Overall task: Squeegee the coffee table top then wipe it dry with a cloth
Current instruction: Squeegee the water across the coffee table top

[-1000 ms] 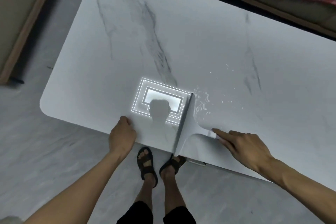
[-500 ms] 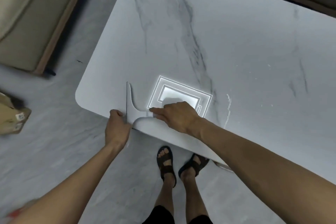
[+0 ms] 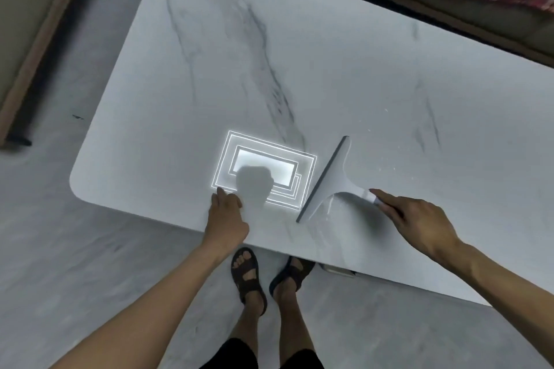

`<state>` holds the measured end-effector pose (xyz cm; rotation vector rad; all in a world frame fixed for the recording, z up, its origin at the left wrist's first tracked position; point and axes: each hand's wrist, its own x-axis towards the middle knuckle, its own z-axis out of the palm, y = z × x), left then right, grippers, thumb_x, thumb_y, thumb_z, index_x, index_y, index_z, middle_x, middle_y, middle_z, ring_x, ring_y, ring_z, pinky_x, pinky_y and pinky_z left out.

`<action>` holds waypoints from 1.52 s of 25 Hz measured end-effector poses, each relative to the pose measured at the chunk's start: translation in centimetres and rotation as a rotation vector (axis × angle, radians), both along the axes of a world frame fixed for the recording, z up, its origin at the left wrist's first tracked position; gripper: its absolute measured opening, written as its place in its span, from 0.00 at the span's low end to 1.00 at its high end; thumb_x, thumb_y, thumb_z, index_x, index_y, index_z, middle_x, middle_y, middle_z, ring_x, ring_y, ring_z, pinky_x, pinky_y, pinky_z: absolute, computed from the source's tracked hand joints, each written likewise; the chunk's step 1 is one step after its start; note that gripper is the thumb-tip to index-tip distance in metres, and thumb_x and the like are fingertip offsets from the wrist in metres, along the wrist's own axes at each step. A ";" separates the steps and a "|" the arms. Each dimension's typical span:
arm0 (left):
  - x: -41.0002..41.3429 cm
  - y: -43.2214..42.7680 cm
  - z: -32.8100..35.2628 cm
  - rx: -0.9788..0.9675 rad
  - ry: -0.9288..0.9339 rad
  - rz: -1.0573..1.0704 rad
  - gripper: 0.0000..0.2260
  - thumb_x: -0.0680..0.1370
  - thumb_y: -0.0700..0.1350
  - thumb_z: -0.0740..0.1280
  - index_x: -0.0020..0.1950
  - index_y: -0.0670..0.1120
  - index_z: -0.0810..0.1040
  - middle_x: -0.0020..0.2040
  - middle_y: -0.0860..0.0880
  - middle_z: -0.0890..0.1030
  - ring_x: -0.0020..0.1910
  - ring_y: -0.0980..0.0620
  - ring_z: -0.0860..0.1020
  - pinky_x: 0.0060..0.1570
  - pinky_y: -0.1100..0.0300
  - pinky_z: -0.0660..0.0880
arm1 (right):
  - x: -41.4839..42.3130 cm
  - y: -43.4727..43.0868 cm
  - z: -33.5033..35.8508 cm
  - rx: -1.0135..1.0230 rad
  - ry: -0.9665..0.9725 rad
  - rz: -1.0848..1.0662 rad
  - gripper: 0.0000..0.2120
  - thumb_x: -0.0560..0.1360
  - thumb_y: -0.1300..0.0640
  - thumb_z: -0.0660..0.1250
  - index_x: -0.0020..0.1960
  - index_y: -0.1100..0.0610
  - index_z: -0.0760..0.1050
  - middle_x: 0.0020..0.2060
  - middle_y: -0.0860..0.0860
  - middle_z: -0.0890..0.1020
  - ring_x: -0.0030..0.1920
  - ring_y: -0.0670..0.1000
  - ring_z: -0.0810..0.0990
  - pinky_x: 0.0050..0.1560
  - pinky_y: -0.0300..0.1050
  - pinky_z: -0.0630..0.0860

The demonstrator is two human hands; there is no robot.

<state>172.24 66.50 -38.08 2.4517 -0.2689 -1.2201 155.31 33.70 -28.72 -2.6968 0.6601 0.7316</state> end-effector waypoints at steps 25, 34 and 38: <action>9.9 16.4 2.8 0.063 -0.383 0.654 0.13 0.73 0.35 0.62 0.52 0.48 0.65 0.53 0.45 0.76 0.48 0.44 0.74 0.44 0.55 0.68 | 26.6 29.8 -6.2 0.382 -0.144 0.745 0.21 0.83 0.43 0.47 0.74 0.39 0.61 0.54 0.51 0.81 0.55 0.56 0.79 0.44 0.46 0.68; 11.0 17.4 2.4 0.076 -0.316 0.585 0.14 0.72 0.34 0.60 0.53 0.48 0.63 0.42 0.48 0.74 0.37 0.47 0.74 0.31 0.56 0.68 | 28.6 31.8 -7.6 0.355 -0.169 0.731 0.20 0.83 0.44 0.47 0.72 0.40 0.66 0.51 0.52 0.82 0.51 0.58 0.80 0.44 0.47 0.69; 10.1 14.1 2.2 0.047 -0.226 0.535 0.15 0.71 0.33 0.59 0.52 0.50 0.63 0.40 0.50 0.74 0.35 0.51 0.73 0.28 0.59 0.64 | 24.1 23.1 -6.9 0.270 -0.182 0.569 0.20 0.83 0.41 0.46 0.73 0.36 0.62 0.50 0.49 0.82 0.51 0.57 0.80 0.41 0.45 0.66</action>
